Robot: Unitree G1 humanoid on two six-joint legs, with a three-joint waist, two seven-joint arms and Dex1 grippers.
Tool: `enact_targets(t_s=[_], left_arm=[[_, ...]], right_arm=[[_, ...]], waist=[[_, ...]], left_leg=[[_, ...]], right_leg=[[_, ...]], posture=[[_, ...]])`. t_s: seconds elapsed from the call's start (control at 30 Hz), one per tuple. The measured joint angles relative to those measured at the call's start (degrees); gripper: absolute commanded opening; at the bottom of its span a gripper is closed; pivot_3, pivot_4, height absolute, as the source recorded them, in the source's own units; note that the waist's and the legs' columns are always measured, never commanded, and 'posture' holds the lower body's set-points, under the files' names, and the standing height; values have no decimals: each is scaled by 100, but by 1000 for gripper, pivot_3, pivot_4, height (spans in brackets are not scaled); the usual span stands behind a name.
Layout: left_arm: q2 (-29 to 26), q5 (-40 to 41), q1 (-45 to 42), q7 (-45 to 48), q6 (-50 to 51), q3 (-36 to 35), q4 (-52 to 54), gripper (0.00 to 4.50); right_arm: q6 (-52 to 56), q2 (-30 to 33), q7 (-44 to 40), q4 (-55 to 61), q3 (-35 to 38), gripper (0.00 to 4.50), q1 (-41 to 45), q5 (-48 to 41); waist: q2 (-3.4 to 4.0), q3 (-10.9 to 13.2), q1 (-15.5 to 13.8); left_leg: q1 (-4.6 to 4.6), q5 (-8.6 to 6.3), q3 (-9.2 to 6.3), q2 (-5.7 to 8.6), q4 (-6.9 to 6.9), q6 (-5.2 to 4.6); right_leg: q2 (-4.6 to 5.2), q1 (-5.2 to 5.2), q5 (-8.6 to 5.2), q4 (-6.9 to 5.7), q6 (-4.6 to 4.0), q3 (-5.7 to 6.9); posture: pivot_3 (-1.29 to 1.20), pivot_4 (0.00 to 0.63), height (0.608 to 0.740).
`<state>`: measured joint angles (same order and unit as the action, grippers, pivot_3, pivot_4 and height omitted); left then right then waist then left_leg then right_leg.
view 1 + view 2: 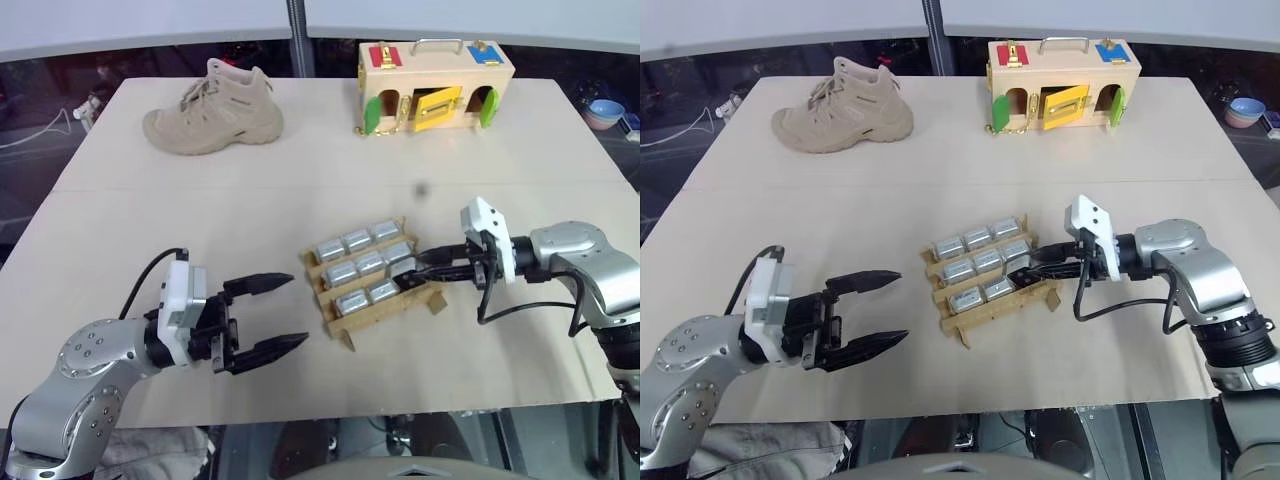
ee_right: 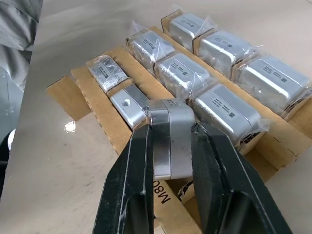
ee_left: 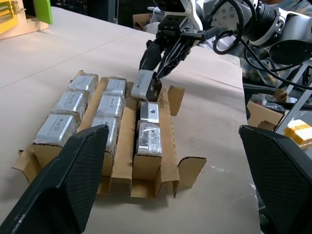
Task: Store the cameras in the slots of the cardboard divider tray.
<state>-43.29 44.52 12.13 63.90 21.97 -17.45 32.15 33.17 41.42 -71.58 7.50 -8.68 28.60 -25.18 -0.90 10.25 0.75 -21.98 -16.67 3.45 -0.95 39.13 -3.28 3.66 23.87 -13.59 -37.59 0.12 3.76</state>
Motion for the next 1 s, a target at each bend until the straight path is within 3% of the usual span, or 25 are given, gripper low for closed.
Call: enact_targets(t_s=[0.5, 1.0], left_arm=[[0, 37, 210, -53, -2, -69, 109, 4463], [10, 52, 228, -124, -43, -115, 111, 4463]], right_arm=[[-2645, 88, -584, -441, -169, 561, 119, 873], [-3408, 492, -917, -618, -268, 561, 210, 1238]], waist=[[4, 3, -37], [1, 0, -54]], left_leg=[[-5, 0, 0, 1, -1, -2], [7, 0, 0, 1, 0, -1]], right_leg=[[-1, 0, 3, 9, 5, 5], [0, -11, -2, 9, -3, 5]], posture=[[0, 150, 740], [0, 150, 740]])
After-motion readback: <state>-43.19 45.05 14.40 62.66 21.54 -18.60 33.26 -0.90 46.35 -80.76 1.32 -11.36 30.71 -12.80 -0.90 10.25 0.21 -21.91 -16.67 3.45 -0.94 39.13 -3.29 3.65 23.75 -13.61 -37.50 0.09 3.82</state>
